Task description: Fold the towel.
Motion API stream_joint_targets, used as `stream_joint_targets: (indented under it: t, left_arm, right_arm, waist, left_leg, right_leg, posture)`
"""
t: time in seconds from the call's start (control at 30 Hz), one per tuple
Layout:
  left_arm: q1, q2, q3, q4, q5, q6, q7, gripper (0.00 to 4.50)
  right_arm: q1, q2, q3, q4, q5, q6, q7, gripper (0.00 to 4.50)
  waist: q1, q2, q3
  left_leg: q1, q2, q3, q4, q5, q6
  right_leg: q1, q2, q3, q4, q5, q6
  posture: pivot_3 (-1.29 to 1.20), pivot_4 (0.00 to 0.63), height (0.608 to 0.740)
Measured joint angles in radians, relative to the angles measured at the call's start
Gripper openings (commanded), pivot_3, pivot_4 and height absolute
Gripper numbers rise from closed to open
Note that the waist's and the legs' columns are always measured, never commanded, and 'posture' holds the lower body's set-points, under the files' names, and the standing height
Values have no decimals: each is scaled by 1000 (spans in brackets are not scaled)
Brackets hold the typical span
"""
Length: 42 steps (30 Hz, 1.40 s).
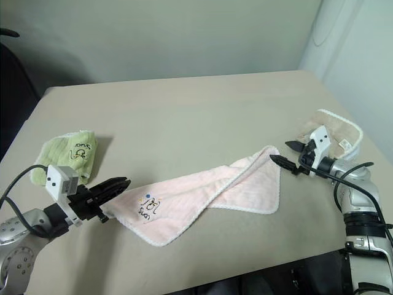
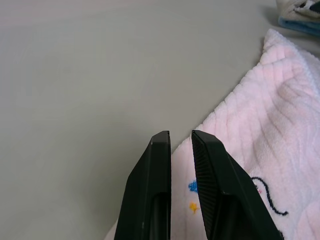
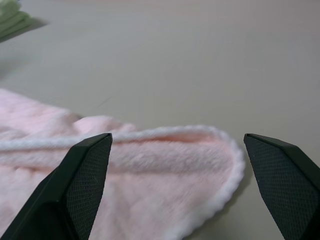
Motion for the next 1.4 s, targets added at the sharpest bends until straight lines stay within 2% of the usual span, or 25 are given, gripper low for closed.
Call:
stream_joint_targets:
  t: [0.53,0.8,0.97,1.4]
  left_arm:
    - [-61,-1,-79,-17,33,2,19,778]
    - [-78,-16,-89,-36,44,3,45,778]
    - [-51,-45,-91,-43,48,3,65,778]
    - [-43,-72,-90,-62,47,3,90,778]
  right_arm:
    - [27,-9,-4,-5,-18,-62,-17,4458]
    - [-51,-4,27,106,-71,-119,-24,4458]
    - [-145,7,57,248,-123,-189,-24,4458]
    - [-461,48,157,816,-286,-393,56,4458]
  waist:
    - [1,0,0]
    - [-2,0,0]
    - [-2,0,0]
    - [1,0,0]
  left_leg:
    - [3,0,0,0,-1,1]
    - [3,1,0,-1,-1,1]
    - [3,1,0,-1,-1,1]
    - [3,1,0,-2,-1,0]
  right_leg:
    - [3,0,0,0,0,0]
    - [2,1,0,0,0,0]
    - [2,0,0,0,0,0]
    - [2,-1,0,0,-1,-2]
  posture:
    - [0,150,740]
    - [0,150,740]
    - [0,150,740]
    - [0,150,740]
